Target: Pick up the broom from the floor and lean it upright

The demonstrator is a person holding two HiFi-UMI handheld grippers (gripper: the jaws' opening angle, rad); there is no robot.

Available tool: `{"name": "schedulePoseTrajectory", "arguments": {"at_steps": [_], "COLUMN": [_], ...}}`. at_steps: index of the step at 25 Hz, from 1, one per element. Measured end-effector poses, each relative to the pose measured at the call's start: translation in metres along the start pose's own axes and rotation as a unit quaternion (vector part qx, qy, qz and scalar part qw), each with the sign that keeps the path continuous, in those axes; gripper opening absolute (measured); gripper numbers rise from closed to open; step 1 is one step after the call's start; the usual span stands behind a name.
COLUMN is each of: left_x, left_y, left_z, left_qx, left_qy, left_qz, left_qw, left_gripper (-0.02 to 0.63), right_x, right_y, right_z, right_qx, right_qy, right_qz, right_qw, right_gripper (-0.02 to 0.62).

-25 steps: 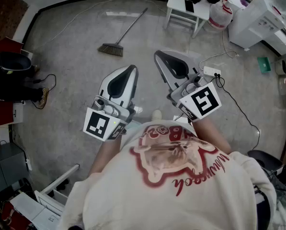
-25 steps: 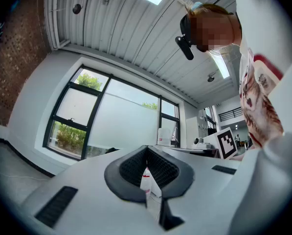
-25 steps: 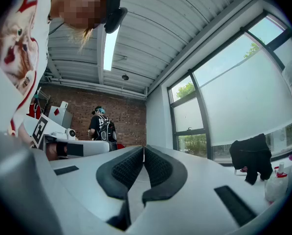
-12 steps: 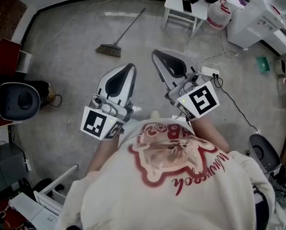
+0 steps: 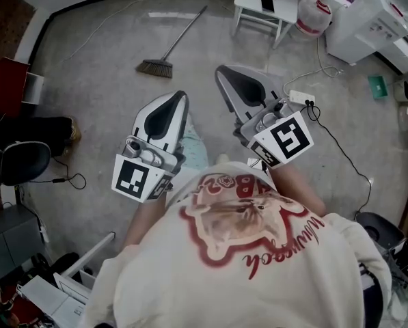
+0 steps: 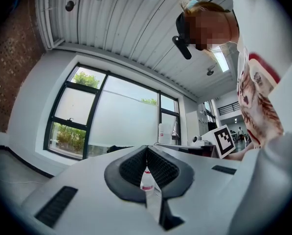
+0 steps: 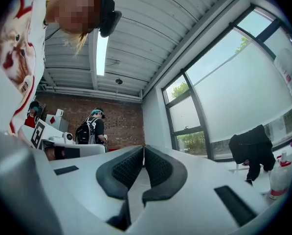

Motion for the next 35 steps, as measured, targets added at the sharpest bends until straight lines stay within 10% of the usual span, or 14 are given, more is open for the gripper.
{"name": "schedulePoseTrajectory", "arguments": {"at_steps": [10,22,35], "left_x": [-0.022,0.002,-0.019], "left_y": [-0.094,-0.319,-0.450], "left_z": [0.049,0.186,0.261], "left_qx": [-0.002,-0.053,-0.060], "left_qy": [0.033,0.037,0.000], "left_qz": [-0.030,-0.015,-0.018], "left_qw": [0.9990,0.9978,0.9980], "left_gripper": [0.021,0.021,0.021], "right_x": [-0.019,-0.022,-0.057], "right_y": [0.043,0.160,0.247], "right_z": [0.069,0.273,0.394], "right_qx": [-0.001,-0.054,-0.087], "right_qy": [-0.003,0.010,-0.017], "right_qz": [-0.027,-0.069,-0.017], "right_qw": [1.000,0.996,0.996], "right_gripper": [0.029,0.029,0.029]}}
Point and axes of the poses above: the fingertips, and each gripper's own axes: z forward along the fingers, y to its right, x out of its top, the point moved 10 cm from there along -z, backward along the fingers, and after that the axes turned 3 degrees about -x, right-handed, at the moved point
